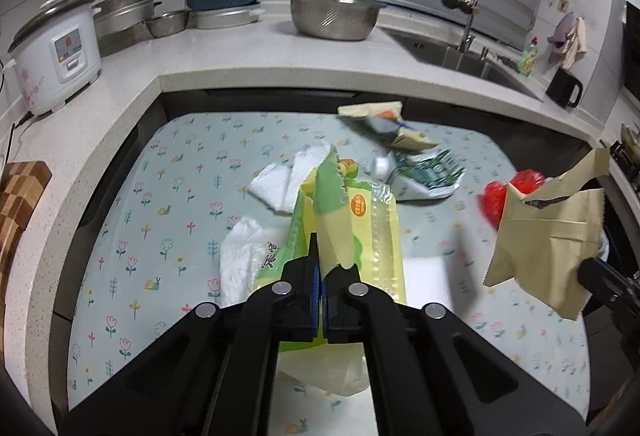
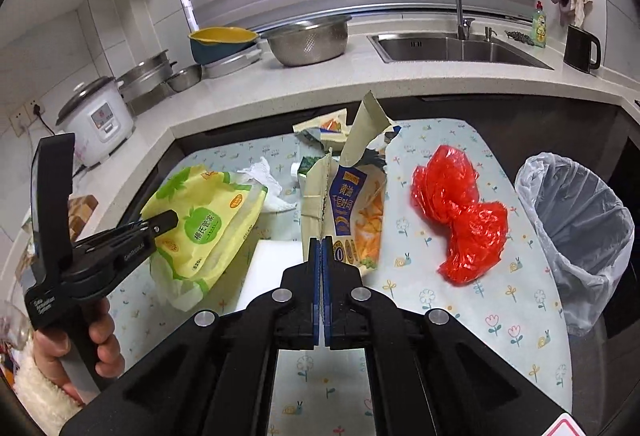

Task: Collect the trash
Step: 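Carry the tissue pack and snack bag over the trash bin with both tools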

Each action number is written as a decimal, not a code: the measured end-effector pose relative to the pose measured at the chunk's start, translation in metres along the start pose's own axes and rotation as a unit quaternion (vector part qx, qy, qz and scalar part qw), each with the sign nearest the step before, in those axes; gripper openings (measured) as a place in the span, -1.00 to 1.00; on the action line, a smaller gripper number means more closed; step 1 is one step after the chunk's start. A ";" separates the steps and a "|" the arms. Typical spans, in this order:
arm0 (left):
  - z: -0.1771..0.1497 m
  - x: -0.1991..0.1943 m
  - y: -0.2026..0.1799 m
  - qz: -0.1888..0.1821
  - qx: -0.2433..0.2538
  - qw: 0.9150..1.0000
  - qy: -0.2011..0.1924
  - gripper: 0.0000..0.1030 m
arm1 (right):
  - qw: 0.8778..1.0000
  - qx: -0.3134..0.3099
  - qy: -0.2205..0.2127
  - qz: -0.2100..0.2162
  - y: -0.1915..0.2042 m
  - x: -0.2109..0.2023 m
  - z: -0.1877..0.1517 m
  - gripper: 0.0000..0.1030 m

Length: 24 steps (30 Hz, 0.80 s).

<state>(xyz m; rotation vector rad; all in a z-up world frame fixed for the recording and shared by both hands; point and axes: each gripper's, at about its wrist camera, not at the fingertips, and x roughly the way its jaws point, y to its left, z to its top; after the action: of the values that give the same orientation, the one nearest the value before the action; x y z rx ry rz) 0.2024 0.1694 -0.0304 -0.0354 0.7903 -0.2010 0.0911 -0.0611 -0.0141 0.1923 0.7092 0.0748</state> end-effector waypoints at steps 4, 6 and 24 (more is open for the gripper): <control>0.011 -0.020 -0.017 -0.022 0.000 1.000 -0.012 -1.00 | 1.000 0.004 -0.019 -0.001 -0.005 -0.015 0.009 -0.98; 0.016 -0.030 -0.028 -0.032 -0.001 0.999 -0.020 -1.00 | 1.000 0.006 -0.028 -0.002 -0.009 -0.023 0.012 -0.98; 0.023 -0.059 -0.171 -0.111 0.058 0.991 -0.038 -1.00 | 0.994 0.056 -0.080 -0.047 -0.100 -0.085 0.018 -0.98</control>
<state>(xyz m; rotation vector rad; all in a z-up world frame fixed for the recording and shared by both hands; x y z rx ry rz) 0.1505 0.0125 0.0454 -0.0210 0.6970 -0.4545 0.0391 -0.1735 0.0336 0.2686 0.5619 -0.0688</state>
